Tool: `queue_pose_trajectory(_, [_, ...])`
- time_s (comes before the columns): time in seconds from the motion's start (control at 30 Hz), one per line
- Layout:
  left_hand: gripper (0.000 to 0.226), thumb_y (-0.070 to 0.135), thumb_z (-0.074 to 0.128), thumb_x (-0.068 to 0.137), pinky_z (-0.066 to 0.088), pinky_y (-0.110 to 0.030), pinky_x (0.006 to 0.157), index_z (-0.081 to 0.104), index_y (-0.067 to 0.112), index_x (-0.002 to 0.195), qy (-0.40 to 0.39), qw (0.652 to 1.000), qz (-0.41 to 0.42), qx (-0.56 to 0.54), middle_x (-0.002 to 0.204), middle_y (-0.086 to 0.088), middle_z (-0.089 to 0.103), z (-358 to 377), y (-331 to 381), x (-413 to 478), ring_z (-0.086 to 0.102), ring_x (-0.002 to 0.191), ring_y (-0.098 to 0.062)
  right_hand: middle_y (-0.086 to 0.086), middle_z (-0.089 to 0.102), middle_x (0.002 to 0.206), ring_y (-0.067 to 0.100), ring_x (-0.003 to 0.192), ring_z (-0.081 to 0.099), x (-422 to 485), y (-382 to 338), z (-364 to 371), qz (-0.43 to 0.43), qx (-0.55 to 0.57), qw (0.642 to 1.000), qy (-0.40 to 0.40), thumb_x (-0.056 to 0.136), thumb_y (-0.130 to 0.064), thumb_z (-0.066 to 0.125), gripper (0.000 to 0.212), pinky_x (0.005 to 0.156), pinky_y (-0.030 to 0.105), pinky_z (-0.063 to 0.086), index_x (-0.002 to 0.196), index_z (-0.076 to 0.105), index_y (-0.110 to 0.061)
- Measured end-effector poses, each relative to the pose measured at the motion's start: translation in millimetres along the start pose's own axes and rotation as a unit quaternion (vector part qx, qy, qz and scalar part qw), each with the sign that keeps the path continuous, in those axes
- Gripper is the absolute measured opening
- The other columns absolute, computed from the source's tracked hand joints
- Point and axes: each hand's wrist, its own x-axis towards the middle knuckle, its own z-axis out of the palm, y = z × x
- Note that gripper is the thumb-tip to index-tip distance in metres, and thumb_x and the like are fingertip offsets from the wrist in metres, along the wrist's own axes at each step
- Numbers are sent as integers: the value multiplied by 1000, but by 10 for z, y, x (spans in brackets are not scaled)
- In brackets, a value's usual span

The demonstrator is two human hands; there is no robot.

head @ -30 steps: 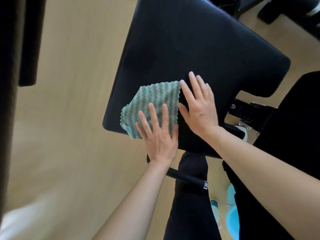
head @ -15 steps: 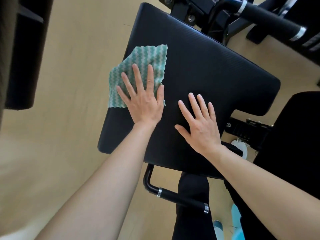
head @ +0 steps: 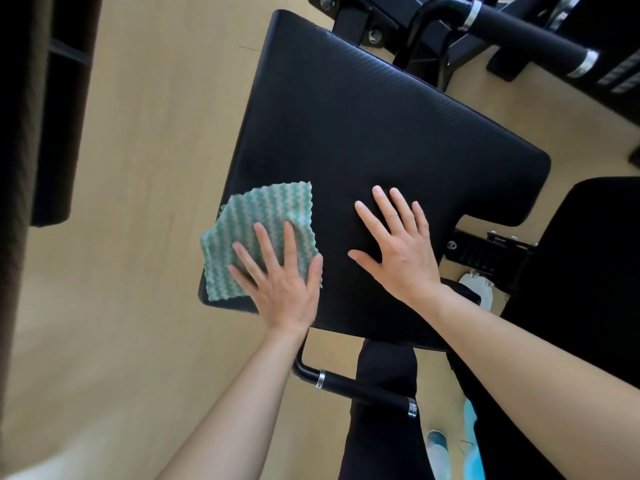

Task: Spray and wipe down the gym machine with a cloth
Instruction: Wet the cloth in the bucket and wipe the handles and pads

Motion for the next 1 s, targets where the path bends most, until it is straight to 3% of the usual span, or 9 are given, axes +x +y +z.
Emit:
queue_pose_trajectory(0.13, [78,77,21,97,5,-70,121,5,39,163,21,1000,19,-13,173,-6,-6,-233,44,667,-6,154,-50,6,17,171,29,159,10,6,5,30,-2,3,1000,16,96,-57,60,76,127,52,10,160,30,-28])
queue_pose_trajectory(0.33, [76,76,20,98,30,-61,115,17,37,163,72,996,-32,-38,171,-8,16,-381,106,1171,33,145,-45,8,24,168,32,157,15,13,1,17,-6,14,999,28,93,-53,66,76,126,54,13,158,36,-25])
queue_pose_trajectory(0.43, [79,73,23,100,29,-56,117,13,28,164,81,995,-15,-55,170,-9,18,-384,22,1086,33,146,-41,13,37,160,36,151,28,87,-140,-31,6,39,997,62,91,-47,71,71,122,56,21,150,48,-16])
queue_pose_trajectory(0.53, [80,66,29,102,30,-51,116,12,19,164,78,988,-23,-130,170,-6,21,-424,-130,996,32,146,-35,11,46,155,33,146,39,366,-441,-143,-80,86,988,103,94,-38,68,60,117,50,32,146,53,-13])
queue_pose_trajectory(0.7, [66,53,36,103,44,-51,104,26,24,162,60,985,-8,-160,166,-2,31,-456,-404,1051,47,138,-34,7,35,164,31,153,28,1133,-1042,-148,-250,24,968,30,98,-39,57,60,123,51,24,152,45,-17])
queue_pose_trajectory(0.83, [70,57,25,102,47,-52,101,23,21,162,37,983,-11,-179,163,-7,37,-412,-545,993,48,138,-34,6,19,170,29,158,11,1452,-1059,-144,-270,-53,960,-41,100,-53,50,72,127,53,10,160,30,-18])
queue_pose_trajectory(1.0, [67,54,27,106,43,-52,105,23,16,162,43,990,-43,-125,160,-12,39,-273,-692,576,47,137,-37,7,14,171,33,158,7,1110,-1180,-48,-265,-55,962,-36,102,-44,48,65,127,57,5,161,29,-23])
